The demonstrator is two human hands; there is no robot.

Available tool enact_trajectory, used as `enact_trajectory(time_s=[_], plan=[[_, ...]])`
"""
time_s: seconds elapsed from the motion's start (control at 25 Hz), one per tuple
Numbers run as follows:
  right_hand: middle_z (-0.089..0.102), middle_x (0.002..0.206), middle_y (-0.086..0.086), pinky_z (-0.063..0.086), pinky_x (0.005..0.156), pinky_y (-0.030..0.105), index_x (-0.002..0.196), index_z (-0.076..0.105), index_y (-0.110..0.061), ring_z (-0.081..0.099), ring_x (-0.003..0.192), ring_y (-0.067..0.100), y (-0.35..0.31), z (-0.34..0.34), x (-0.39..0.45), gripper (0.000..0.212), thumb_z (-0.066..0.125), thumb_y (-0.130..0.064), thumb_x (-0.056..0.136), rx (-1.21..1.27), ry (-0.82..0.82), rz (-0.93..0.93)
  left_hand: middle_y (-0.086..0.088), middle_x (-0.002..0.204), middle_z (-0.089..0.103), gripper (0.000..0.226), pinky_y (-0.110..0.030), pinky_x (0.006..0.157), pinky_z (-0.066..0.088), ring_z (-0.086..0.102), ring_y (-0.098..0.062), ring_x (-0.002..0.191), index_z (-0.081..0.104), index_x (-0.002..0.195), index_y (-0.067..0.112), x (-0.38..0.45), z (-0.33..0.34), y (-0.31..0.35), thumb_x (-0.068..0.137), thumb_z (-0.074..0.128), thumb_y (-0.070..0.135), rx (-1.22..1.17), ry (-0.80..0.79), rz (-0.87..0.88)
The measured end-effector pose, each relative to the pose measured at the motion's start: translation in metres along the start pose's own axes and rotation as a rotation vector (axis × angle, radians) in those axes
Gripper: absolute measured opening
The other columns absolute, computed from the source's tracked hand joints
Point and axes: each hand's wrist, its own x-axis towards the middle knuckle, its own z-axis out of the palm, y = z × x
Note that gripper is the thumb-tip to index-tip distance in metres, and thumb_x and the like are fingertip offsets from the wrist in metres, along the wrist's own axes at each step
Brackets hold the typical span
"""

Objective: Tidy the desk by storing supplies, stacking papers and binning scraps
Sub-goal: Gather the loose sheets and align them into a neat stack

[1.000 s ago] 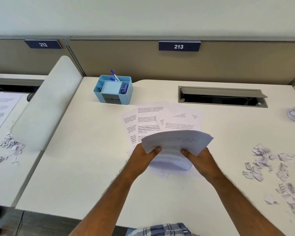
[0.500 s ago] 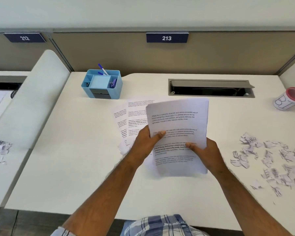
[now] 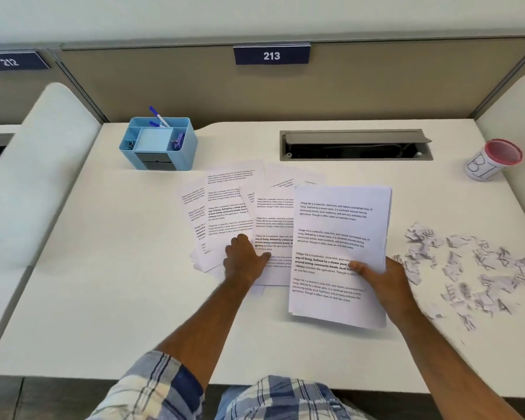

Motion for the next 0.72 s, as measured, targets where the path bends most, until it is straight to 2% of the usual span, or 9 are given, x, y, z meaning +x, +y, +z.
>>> enact_trajectory(time_s=[0.16, 0.4, 0.56, 0.72], plan=[[0.080, 0.103, -0.001, 0.060, 0.080, 0.037, 0.108, 0.075, -0.017, 0.077, 0.090, 0.017, 0.010, -0.010, -0.002, 0.030, 0.086, -0.019, 0.080, 0.014, -0.005, 0.026, -0.010, 0.131, 0.053, 0.077, -0.050, 0.097, 0.048, 0.049, -0.031, 0.125, 0.043, 0.128, 0.008, 0.000, 0.013, 0.010, 0.078, 0.082, 0.052, 0.046, 0.034, -0.037], [0.080, 0.099, -0.002, 0.062, 0.082, 0.041, 0.109, 0.075, -0.016, 0.078, 0.088, 0.019, 0.015, -0.013, 0.000, 0.033, 0.086, -0.023, 0.079, -0.005, -0.019, 0.053, -0.012, 0.131, 0.059, 0.081, -0.048, 0.103, 0.046, 0.054, -0.035, 0.126, 0.046, 0.128, 0.007, 0.014, 0.009, 0.016, 0.070, 0.090, 0.044, -0.035, -0.057, -0.149], [0.080, 0.098, -0.003, 0.062, 0.082, 0.041, 0.106, 0.075, -0.018, 0.078, 0.087, 0.018, 0.014, -0.014, 0.003, 0.028, 0.086, -0.022, 0.080, 0.002, -0.023, 0.053, -0.010, 0.124, 0.066, 0.068, -0.047, 0.099, 0.053, 0.061, -0.033, 0.119, 0.061, 0.121, 0.013, 0.020, 0.007, 0.011, 0.069, 0.088, 0.048, 0.009, -0.110, -0.117], [0.080, 0.098, -0.008, 0.060, 0.081, 0.037, 0.102, 0.074, -0.025, 0.077, 0.087, 0.014, 0.015, -0.014, 0.005, 0.024, 0.085, -0.021, 0.081, 0.008, -0.016, 0.047, -0.011, 0.129, 0.068, 0.038, -0.037, 0.098, 0.053, 0.064, -0.031, 0.117, 0.061, 0.123, 0.009, 0.013, -0.001, 0.010, 0.090, 0.072, 0.024, -0.218, -0.111, -0.036]])
